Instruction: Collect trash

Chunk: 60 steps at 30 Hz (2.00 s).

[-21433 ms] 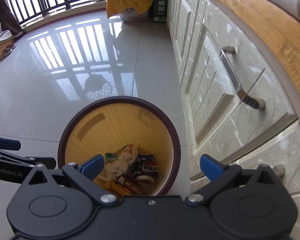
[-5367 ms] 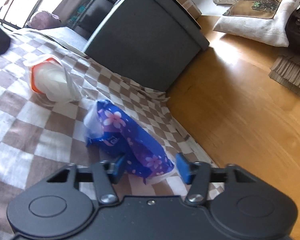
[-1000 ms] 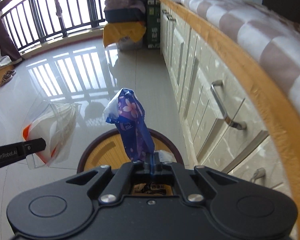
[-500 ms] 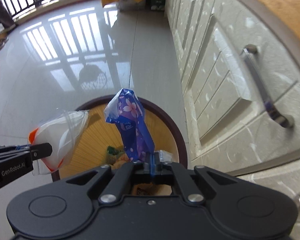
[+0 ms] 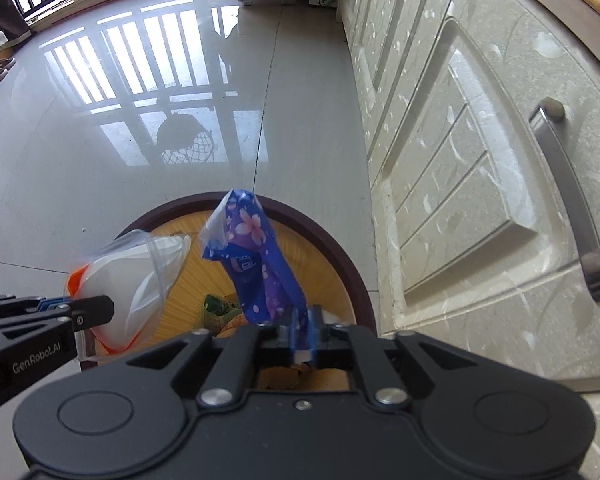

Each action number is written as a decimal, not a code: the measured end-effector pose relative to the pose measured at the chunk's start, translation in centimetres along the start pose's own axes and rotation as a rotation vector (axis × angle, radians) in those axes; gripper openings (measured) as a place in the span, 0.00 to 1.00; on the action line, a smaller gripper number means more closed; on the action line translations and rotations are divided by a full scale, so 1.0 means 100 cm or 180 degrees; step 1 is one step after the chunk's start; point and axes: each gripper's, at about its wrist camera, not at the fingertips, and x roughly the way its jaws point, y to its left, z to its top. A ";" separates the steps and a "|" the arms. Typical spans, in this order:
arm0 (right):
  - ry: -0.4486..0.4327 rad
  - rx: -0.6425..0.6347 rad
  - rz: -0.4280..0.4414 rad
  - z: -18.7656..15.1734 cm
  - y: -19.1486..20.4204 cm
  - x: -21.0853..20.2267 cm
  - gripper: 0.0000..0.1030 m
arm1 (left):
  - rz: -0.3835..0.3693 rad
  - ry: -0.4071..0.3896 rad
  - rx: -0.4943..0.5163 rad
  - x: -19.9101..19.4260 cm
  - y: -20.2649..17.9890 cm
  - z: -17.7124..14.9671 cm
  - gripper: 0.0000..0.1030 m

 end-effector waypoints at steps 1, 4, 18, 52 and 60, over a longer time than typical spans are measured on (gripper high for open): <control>-0.0023 -0.0004 -0.0025 0.001 0.000 0.000 0.26 | -0.0019 -0.0001 0.0030 0.002 -0.002 0.002 0.12; -0.0043 -0.0059 -0.0049 0.002 0.002 0.001 0.35 | 0.0025 0.0021 0.0140 0.005 -0.007 0.003 0.15; 0.0031 -0.0063 0.0055 -0.003 0.003 -0.002 0.35 | 0.0164 0.0203 0.0306 0.005 -0.003 -0.004 0.32; -0.0330 0.0026 -0.0174 -0.051 -0.005 -0.061 1.00 | 0.0539 0.0026 0.0249 -0.055 0.016 -0.035 1.00; -0.0402 -0.0020 -0.0192 -0.055 -0.002 -0.076 1.00 | 0.0535 -0.0092 0.0283 -0.078 0.014 -0.035 1.00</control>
